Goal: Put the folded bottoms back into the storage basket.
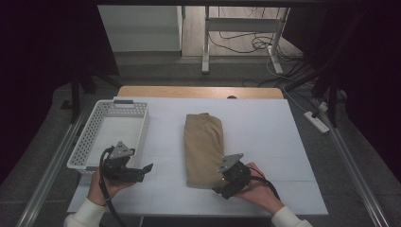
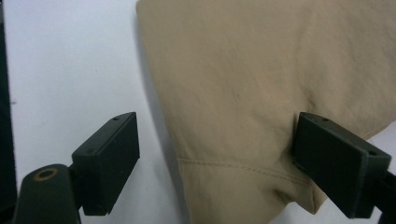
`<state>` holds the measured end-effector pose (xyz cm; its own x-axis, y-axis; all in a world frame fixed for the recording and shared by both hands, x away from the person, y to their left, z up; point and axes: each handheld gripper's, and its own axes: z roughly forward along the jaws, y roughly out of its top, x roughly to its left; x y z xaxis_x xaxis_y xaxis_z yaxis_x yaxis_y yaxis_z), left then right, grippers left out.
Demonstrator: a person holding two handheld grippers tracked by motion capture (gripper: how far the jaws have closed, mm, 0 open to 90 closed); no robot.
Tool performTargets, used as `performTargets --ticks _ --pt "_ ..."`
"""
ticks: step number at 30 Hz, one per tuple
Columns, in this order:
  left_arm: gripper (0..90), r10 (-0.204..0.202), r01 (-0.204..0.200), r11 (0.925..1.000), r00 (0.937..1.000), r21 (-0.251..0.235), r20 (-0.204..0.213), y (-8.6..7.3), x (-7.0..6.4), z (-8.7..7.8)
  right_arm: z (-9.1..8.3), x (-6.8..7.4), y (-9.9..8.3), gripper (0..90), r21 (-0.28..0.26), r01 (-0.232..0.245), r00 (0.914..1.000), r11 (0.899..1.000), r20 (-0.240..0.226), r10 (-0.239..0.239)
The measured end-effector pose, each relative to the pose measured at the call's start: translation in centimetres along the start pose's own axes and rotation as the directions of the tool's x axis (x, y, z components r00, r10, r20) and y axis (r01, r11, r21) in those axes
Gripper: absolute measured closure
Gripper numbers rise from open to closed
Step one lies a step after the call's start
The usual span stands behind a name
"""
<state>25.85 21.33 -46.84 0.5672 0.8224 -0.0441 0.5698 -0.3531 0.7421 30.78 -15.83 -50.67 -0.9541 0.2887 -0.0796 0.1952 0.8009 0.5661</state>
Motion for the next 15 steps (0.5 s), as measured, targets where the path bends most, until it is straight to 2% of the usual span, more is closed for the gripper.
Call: performTargets --ticks 11,15 --pt "13.0 -0.004 0.004 1.0000 0.9999 0.005 0.009 0.0 0.0 0.1 1.2 -0.1 0.1 15.3 0.041 0.025 0.9991 0.999 0.033 -0.027" --pt "13.0 -0.003 0.003 1.0000 0.9999 0.008 0.011 0.0 -0.1 0.2 1.2 -0.5 0.1 20.8 0.041 0.017 0.9985 0.999 0.051 -0.019"
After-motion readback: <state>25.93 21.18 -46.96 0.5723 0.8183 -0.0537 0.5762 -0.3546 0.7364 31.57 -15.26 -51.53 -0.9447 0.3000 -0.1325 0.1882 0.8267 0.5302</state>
